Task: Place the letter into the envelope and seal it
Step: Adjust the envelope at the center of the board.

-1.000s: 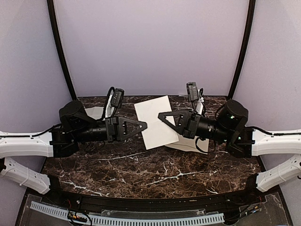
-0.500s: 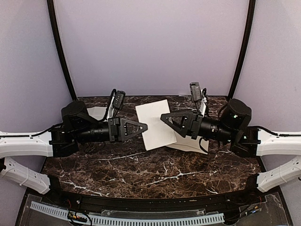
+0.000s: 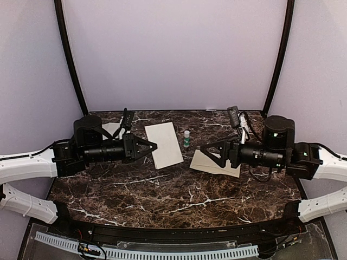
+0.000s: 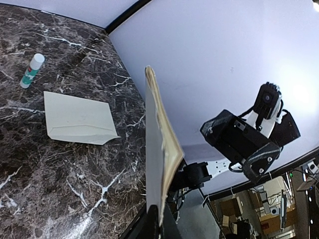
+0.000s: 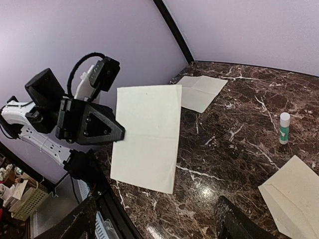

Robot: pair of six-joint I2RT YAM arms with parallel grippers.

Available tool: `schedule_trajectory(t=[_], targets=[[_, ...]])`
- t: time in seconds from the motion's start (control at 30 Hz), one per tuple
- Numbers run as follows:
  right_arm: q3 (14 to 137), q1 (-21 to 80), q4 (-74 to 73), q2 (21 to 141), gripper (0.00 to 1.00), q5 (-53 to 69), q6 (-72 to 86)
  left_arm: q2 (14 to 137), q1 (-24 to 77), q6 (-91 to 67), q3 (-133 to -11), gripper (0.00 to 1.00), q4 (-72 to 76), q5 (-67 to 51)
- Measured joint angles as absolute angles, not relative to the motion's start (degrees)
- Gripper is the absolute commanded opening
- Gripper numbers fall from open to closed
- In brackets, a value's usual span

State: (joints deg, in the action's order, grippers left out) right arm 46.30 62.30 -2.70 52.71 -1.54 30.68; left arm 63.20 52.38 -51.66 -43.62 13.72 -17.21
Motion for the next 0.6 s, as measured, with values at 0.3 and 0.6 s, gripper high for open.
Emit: schedule_trajectory(t=[0.3, 0.6], targets=[[48.47, 63.18, -18.61, 63.33, 0.79, -8.75, 30.74, 62.85, 49.21, -53.43, -41.85, 0.00, 7.42, -12.95], [51.44, 62.00, -27.14, 73.56, 0.84, -12.97, 28.32, 62.85, 48.49, -53.52, -39.33, 0.00, 5.04, -12.58]])
